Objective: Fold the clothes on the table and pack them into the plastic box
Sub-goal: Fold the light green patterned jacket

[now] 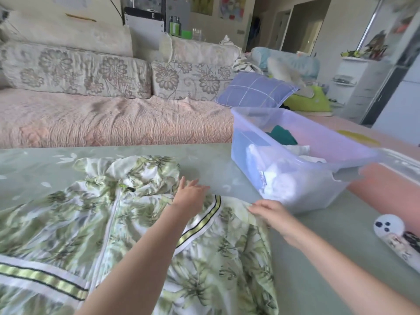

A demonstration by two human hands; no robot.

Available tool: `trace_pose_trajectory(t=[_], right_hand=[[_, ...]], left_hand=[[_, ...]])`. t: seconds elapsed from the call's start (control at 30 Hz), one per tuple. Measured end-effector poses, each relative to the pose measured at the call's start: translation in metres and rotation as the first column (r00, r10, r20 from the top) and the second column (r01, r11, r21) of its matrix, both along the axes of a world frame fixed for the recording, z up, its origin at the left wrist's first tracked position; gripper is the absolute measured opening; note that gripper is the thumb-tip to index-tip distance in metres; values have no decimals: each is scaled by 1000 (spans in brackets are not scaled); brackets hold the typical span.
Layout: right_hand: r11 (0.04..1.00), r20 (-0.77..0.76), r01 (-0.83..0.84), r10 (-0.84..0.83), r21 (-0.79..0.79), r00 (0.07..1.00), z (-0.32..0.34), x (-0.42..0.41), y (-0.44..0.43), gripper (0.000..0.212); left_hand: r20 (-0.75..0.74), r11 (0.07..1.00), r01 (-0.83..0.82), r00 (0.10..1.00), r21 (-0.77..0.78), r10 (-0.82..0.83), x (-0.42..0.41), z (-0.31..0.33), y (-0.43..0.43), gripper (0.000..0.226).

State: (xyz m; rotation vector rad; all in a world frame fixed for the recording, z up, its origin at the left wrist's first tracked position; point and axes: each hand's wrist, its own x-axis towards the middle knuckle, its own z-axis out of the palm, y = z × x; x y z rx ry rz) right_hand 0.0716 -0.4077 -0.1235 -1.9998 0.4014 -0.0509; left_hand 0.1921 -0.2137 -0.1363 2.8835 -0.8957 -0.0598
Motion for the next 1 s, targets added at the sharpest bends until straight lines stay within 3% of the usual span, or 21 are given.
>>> trace_pose_trajectory(t=[0.13, 0.17, 0.27, 0.33, 0.43, 0.5, 0.57, 0.63, 0.73, 0.83, 0.93, 1.0], right_hand=[[967, 110, 30, -60, 253, 992, 10, -14, -4, 11], [973, 131, 31, -62, 228, 989, 12, -17, -6, 9], [997, 150, 35, -24, -72, 988, 17, -23, -18, 9], [975, 9, -45, 48, -219, 999, 23, -27, -24, 22], [963, -338, -259, 219, -77, 915, 36, -37, -28, 47], [955, -372, -280, 294, 94, 880, 46, -42, -36, 53], [949, -322, -285, 315, 138, 893, 52, -44, -47, 46], [970, -276, -240, 239, 32, 931, 47, -46, -55, 21], [898, -236, -221, 137, -380, 962, 25, -45, -59, 57], [942, -191, -153, 98, -298, 977, 21, -50, -61, 47], [937, -381, -236, 125, -259, 916, 22, -66, -73, 65], [913, -451, -314, 172, -262, 876, 22, -82, -82, 60]], left_hand=[[94, 996, -91, 991, -24, 93, 15, -5, 11, 59], [85, 995, -95, 992, -24, 96, 18, -6, 16, 58], [65, 994, -101, 993, -29, 103, 27, -10, 27, 45], [95, 990, -136, 986, -36, 139, 33, -15, 31, 35], [165, 973, -226, 959, -55, 232, 39, -18, 29, 27], [247, 949, -300, 917, -93, 314, 41, -14, 24, 24], [318, 924, -333, 869, -188, 378, 43, -8, 18, 24], [333, 914, -324, 857, -246, 393, 43, -5, 12, 27], [308, 892, -312, 857, -327, 412, 31, -10, 7, 54], [244, 906, -180, 926, -383, 287, -6, -6, -3, 59], [76, 940, -47, 994, -337, 77, -71, 4, -14, 37], [-42, 944, 4, 999, -330, -19, -117, 5, -17, 35]])
